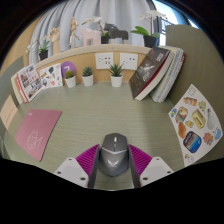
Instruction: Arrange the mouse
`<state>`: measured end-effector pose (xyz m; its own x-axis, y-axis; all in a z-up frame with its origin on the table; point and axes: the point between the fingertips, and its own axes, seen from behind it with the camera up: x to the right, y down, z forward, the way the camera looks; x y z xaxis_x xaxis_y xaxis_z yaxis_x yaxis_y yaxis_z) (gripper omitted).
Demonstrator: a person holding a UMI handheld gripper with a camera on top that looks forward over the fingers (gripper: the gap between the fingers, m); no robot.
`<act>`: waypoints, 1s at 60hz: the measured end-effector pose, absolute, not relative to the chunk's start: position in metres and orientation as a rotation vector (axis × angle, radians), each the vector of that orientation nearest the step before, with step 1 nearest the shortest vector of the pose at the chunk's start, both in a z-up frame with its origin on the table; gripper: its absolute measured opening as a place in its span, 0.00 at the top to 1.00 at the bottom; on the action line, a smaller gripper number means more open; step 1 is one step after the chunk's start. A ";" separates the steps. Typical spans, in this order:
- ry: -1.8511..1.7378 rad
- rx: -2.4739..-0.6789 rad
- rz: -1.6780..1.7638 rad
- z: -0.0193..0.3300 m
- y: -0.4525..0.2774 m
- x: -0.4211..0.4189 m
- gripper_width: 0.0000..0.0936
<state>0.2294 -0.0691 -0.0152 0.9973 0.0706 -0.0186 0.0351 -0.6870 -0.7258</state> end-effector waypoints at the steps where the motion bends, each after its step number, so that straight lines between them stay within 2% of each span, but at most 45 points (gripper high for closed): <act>1: -0.073 -2.325 0.057 -0.015 -0.069 0.229 0.44; 18: -0.046 -2.313 0.039 -0.016 -0.067 0.226 0.63; 20: -0.030 -2.325 0.032 -0.016 -0.068 0.226 0.60; 21: -0.025 -2.327 0.027 -0.016 -0.068 0.226 0.66; 30: 0.033 -2.363 -0.037 -0.014 -0.070 0.227 0.66; 34: 0.077 -2.361 -0.070 0.000 -0.072 0.226 0.67; 40: 0.136 -2.287 -0.099 0.055 -0.065 0.216 0.66; 54: 0.099 -2.026 -0.139 0.237 -0.019 0.144 0.66; 60: 0.038 -1.952 -0.100 0.280 -0.002 0.087 0.67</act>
<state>0.0867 -0.0023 0.2804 0.9959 -0.0742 0.0518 0.0204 -0.3742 -0.9271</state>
